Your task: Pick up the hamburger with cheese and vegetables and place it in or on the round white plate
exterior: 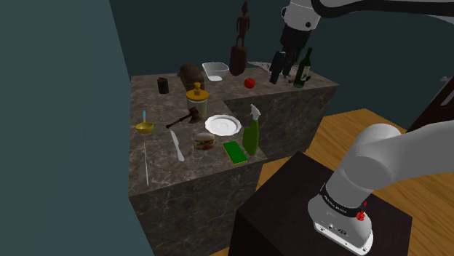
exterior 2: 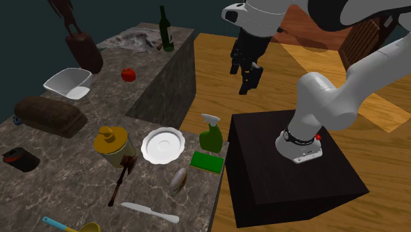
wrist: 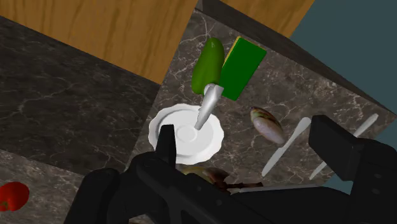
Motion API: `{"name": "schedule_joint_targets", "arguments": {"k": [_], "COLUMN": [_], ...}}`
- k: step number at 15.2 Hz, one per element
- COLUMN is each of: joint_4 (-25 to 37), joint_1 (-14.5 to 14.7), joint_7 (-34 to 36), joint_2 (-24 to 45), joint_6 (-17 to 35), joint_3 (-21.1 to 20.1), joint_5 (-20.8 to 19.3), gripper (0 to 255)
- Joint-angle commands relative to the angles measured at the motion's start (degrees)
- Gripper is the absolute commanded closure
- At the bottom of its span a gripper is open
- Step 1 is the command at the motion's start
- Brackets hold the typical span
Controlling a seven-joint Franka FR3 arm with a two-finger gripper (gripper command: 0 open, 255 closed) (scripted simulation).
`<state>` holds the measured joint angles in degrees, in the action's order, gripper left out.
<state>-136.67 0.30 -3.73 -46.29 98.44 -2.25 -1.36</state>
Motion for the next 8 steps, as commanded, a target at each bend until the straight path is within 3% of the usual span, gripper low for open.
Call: {"name": "schedule_joint_targets", "arguments": {"k": [1, 8], "joint_4": [0.0, -2.1], "joint_1": [0.0, 3.0], "joint_7": [0.0, -6.6], "joint_2": [0.0, 11.4], "joint_6": [0.0, 12.8], "joint_3": [0.0, 1.0], "joint_5": [0.0, 0.5], "gripper": [0, 0]}}
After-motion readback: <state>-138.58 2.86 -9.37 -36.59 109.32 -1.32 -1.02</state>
